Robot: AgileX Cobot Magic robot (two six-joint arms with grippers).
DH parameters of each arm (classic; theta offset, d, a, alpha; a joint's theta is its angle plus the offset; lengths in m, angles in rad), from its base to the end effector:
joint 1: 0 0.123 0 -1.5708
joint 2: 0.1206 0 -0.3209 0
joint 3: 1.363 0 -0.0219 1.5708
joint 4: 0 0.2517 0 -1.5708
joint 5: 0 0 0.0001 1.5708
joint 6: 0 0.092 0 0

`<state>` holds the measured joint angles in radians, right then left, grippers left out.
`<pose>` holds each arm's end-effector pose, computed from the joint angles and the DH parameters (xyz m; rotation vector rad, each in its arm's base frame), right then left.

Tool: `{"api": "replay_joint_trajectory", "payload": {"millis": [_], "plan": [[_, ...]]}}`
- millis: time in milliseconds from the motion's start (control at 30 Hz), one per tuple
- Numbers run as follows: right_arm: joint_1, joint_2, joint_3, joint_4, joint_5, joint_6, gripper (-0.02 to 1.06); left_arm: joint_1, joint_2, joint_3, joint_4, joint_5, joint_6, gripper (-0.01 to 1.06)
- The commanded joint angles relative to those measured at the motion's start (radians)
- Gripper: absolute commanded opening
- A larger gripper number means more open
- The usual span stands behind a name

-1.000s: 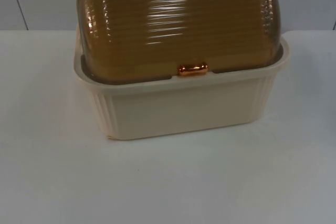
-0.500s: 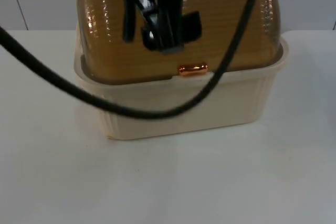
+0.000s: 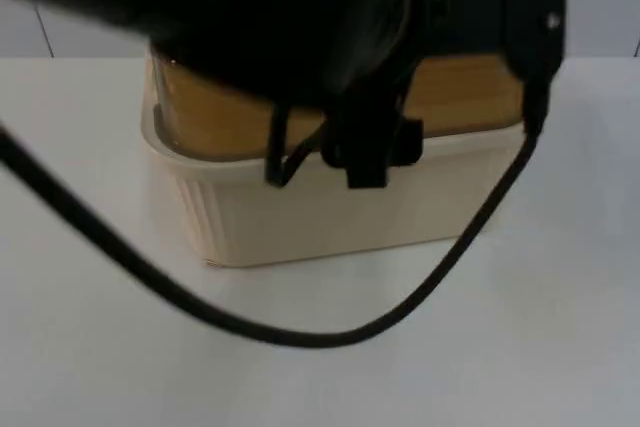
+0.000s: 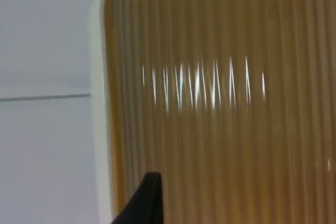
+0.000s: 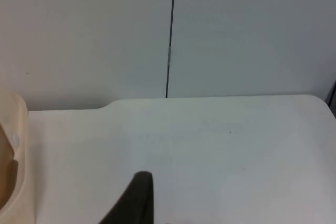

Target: Open the box lid with the left hand, place the block into the box with the right hand, then close the box lid with the left hand.

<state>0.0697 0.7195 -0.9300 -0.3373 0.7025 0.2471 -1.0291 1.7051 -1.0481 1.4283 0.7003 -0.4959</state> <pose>0.1047 -0.0124 0.4236 0.0609 1.9410 -0.1730 0.2356 -0.2776 0.2712 1.5364 1.5199 0.6958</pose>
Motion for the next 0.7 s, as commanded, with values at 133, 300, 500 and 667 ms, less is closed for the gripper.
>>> {"api": "replay_joint_trajectory", "payload": {"millis": [133, 300, 500, 667], "plan": [[-0.005, -0.002, -0.007, -0.005, -0.003, -0.005, 1.05, -0.017, 0.004, 0.155, 0.316, -0.012, -0.331, 1.0], [-0.005, -0.002, -0.007, -0.001, -0.005, -0.005, 1.05, -0.017, 0.004, 0.166, 0.281, -0.123, -0.332, 1.0], [-0.005, -0.002, -0.007, -0.001, -0.01, -0.001, 1.05, -0.017, 0.026, 0.164, 0.268, -0.16, -0.332, 0.99], [-0.005, -0.002, -0.005, 0.002, -0.007, 0.007, 1.05, -0.017, 0.1, 0.164, 0.303, -0.132, -0.332, 0.83]]}}
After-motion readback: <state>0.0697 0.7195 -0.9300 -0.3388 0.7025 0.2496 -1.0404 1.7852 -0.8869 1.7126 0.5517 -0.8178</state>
